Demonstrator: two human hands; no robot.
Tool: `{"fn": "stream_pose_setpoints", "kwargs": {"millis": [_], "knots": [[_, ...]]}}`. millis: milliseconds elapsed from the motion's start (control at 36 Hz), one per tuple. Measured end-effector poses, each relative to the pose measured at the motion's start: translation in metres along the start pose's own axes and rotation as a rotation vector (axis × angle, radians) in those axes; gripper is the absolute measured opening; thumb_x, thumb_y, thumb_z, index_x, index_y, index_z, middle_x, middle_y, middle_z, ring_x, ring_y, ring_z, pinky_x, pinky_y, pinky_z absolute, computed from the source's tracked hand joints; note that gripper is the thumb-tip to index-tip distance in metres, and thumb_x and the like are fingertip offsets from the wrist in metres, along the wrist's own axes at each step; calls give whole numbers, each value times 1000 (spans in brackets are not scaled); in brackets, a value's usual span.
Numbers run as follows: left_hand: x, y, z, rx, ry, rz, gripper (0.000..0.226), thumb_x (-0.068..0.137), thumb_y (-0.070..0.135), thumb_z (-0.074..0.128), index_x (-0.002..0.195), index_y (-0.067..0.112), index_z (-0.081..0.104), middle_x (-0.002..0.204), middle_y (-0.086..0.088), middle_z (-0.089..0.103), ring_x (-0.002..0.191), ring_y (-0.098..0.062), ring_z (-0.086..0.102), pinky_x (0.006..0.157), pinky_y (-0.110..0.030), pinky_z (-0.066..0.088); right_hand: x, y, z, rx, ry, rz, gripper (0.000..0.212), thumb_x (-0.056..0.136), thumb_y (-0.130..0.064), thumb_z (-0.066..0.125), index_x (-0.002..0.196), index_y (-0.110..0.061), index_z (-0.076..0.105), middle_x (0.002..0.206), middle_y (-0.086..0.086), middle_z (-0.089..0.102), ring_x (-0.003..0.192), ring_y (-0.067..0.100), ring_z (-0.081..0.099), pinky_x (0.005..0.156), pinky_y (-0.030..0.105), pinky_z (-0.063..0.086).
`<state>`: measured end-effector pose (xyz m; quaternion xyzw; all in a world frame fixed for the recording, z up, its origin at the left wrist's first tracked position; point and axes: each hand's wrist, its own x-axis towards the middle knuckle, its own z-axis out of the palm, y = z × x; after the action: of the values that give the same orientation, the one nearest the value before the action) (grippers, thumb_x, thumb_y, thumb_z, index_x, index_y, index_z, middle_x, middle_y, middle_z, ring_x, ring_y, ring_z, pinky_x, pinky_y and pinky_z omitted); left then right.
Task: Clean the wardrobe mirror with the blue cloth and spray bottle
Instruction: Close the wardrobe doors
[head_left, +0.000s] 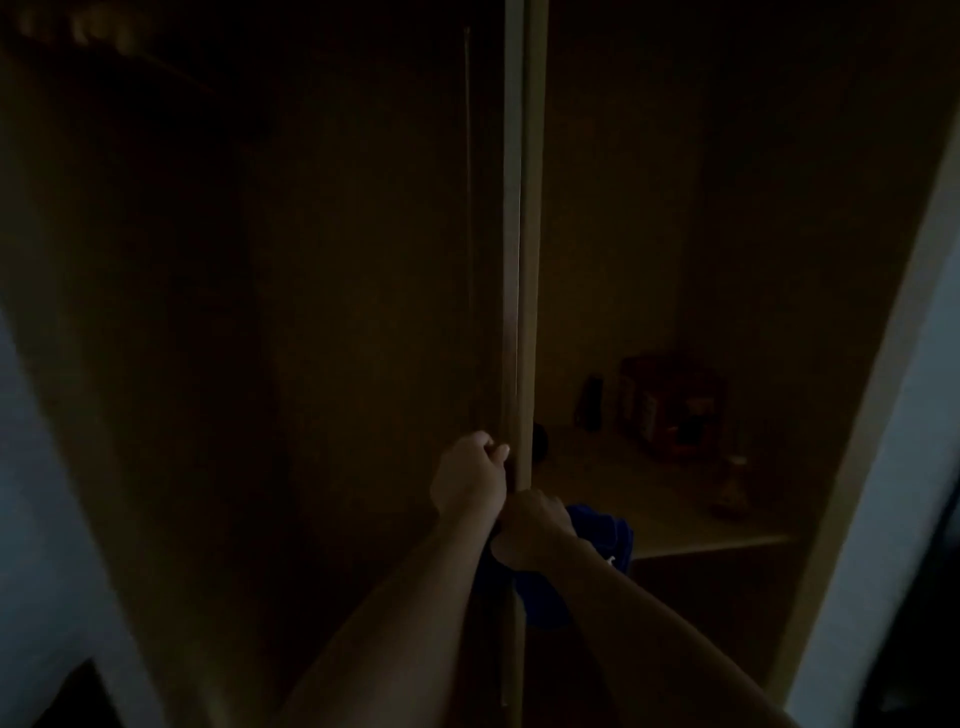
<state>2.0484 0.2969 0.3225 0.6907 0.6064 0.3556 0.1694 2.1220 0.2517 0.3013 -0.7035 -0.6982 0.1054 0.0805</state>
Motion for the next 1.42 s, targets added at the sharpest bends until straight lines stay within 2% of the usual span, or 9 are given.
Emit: {"fn": "stream_pose_setpoints", "kwargs": {"millis": [56,139,194,472,722,917,1167,1306,1417], "knots": [[10,1,5,6,-10,-27,27,92,41,46,114,26,52,84,12,43,73,-5,45,65,-25,40,11,6,4,-18,19,-10,22,89,-21,50,110,-20,55,120,5,57,116,25,48,102,43,34],[24,1,12,-32,-14,-50,28,93,40,45,116,24,51,97,7,51,75,-5,42,65,-26,37,29,11,10,-41,45,-23,29,89,-28,50,118,-22,54,127,4,54,124,26,42,104,43,30],[33,0,16,-28,9,-54,28,93,40,45,114,23,53,103,4,56,75,-5,42,63,-25,37,41,14,13,-50,59,-18,30,90,-31,48,119,-23,55,127,3,54,124,26,42,102,43,31],[66,-2,31,13,53,-38,14,93,36,48,97,24,54,78,11,45,72,-7,50,62,-23,43,79,22,19,-65,87,-24,25,89,-30,46,110,-24,58,121,1,58,122,27,42,99,40,31],[72,-10,42,41,149,0,17,94,39,45,80,29,45,67,15,42,61,-3,44,48,-21,29,90,27,22,-39,95,-25,24,85,-25,49,106,-21,58,116,2,57,118,27,39,94,39,31],[69,-16,39,20,102,-25,18,94,40,44,93,23,53,82,8,52,69,-7,51,58,-23,40,76,28,23,-117,24,-97,43,82,-21,53,125,-21,48,125,3,50,123,31,34,98,43,31],[27,-99,12,207,-5,-237,33,96,41,38,115,19,54,103,2,57,82,-9,51,61,-22,39,61,6,63,-244,-48,-234,44,87,-30,52,131,-25,48,133,0,47,125,30,29,101,44,28],[-11,-153,-25,243,19,-336,26,96,33,42,110,16,56,106,-5,59,93,-18,56,77,-32,48,59,-25,86,-233,-88,-372,42,88,-29,54,129,-25,49,129,0,49,126,29,30,100,43,29],[-51,-193,-62,373,111,-383,20,95,27,44,97,12,57,99,-10,62,76,-14,51,64,-27,39,54,-70,103,-224,-97,-538,49,89,-24,54,136,-30,42,140,0,38,129,31,24,103,47,27]]}}
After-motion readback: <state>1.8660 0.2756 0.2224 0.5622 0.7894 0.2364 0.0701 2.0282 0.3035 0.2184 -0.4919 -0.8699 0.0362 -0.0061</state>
